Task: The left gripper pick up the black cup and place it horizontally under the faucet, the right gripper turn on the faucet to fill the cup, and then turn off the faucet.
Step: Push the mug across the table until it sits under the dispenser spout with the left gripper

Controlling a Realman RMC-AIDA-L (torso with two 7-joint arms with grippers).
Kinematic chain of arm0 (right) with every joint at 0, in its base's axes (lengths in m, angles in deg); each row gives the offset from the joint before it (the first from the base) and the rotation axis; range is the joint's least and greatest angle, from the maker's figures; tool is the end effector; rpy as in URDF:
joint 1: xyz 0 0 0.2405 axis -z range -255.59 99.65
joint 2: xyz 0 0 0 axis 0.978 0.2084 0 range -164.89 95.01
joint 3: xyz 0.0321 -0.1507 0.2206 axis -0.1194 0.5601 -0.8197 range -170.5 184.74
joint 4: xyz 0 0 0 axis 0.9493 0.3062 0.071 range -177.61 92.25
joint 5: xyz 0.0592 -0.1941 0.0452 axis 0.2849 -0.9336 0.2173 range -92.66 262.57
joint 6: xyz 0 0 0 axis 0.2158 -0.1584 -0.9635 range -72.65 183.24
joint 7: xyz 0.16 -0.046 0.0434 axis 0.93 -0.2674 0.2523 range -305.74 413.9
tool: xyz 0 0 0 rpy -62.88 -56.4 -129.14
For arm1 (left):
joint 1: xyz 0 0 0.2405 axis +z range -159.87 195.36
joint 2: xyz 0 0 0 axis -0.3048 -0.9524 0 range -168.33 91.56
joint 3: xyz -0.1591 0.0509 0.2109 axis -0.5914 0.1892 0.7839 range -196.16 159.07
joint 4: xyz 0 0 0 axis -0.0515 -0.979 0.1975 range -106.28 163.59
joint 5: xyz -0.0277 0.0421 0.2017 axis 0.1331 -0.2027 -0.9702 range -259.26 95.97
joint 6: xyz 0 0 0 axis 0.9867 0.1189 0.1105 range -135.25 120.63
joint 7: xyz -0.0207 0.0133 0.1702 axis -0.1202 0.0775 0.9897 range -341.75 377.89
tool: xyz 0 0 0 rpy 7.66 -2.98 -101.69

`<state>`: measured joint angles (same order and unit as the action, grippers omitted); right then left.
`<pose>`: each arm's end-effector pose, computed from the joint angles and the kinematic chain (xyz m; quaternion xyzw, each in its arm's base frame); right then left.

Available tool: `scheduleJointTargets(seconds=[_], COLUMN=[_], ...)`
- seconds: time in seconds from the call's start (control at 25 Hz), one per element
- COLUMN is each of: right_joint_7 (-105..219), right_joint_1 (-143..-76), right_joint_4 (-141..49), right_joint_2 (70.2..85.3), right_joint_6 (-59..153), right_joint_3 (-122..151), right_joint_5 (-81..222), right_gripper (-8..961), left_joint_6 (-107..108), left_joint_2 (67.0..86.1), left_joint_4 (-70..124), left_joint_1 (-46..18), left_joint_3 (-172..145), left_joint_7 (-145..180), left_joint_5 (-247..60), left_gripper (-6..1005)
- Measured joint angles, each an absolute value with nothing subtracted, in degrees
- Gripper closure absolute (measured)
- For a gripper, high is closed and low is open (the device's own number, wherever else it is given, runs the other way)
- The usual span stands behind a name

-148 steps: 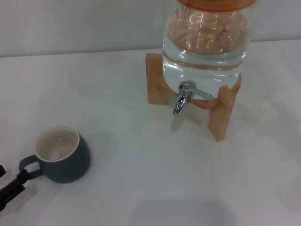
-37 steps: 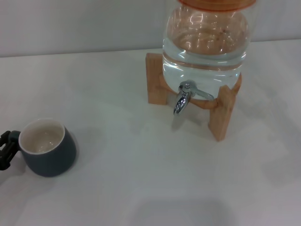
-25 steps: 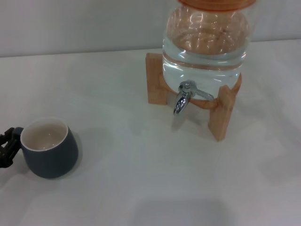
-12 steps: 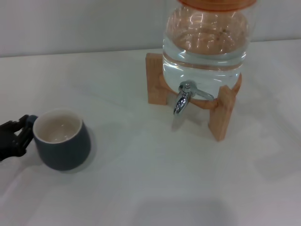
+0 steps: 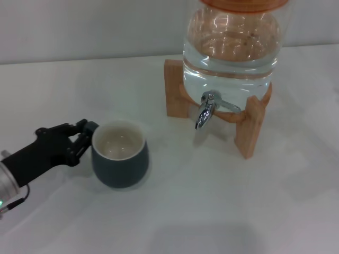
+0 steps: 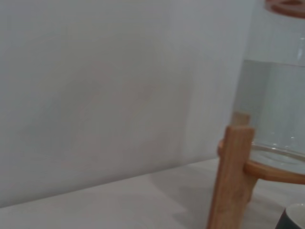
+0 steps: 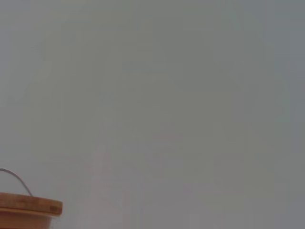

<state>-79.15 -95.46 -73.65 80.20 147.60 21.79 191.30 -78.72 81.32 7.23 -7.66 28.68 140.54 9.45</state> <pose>0.3405 0.3131 0.1527 -0.6842 0.0847 0.4116 0.5960 -0.3000 0.3453 -0.0591 -0.8803 -0.2447 -0.2857 0.2892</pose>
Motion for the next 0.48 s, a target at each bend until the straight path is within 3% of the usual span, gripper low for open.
scheduleJointTargets(seconds=[0.48], right_joint_7=[-79.3], right_joint_1=[-95.3], right_joint_4=[-73.2], right_joint_2=[80.19], right_joint_6=[149.1], right_joint_3=[22.7], right_joint_5=[191.5], right_gripper=[142], left_joint_6=[-76.5], left_joint_2=[81.66], left_joint_4=[16.3], left_joint_1=[-14.4], left_joint_3=[28.7], left_joint_7=[145.7], left_joint_5=[11.0], left_gripper=[804])
